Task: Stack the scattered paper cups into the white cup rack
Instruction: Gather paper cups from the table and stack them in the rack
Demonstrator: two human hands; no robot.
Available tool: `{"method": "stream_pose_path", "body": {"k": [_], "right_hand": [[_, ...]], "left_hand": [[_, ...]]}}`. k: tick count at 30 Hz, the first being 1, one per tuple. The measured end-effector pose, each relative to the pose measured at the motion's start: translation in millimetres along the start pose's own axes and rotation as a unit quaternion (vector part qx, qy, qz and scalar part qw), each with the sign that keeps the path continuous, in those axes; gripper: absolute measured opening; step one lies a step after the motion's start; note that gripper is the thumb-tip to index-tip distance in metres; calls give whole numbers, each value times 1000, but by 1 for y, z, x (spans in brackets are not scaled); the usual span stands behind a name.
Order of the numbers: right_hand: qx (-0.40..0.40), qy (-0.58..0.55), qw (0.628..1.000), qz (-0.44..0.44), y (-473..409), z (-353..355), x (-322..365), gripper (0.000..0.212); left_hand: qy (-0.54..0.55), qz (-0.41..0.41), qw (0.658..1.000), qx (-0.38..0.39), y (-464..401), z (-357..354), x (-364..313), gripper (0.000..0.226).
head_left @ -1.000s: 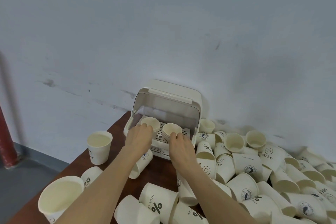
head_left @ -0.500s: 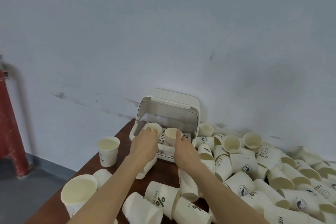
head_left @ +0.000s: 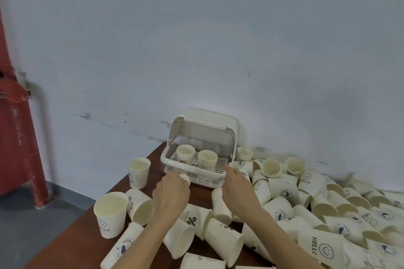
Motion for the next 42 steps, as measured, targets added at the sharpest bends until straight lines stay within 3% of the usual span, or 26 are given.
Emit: {"method": "stream_pose_path", "body": {"k": [5, 14, 28, 34, 42], "right_hand": [[6, 14, 1000, -11, 8, -1, 1, 39], [13, 25, 999, -16, 12, 3, 4, 45], [24, 30, 999, -24, 13, -1, 2, 43], [19, 20, 999, -20, 19, -2, 2, 42], [-1, -8, 999, -37, 35, 8, -9, 48]], "left_hand": [[-67, 54, 995, 47, -1, -1, 10, 22], [-58, 96, 987, 115, -15, -16, 3, 30], [105, 212, 968, 89, -20, -21, -1, 33], [69, 116, 991, 26, -17, -11, -4, 21], [-23, -44, 998, -48, 1, 11, -8, 27]]}}
Point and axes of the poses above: each hand's wrist, its own y-axis away from the middle knuckle, its own z-axis out of the back of the hand, x = y × z, the point moved 3 cm from there along -y, towards the middle knuckle, and after that the axes turned 8 degrees about -y, right-handed, at the moved point
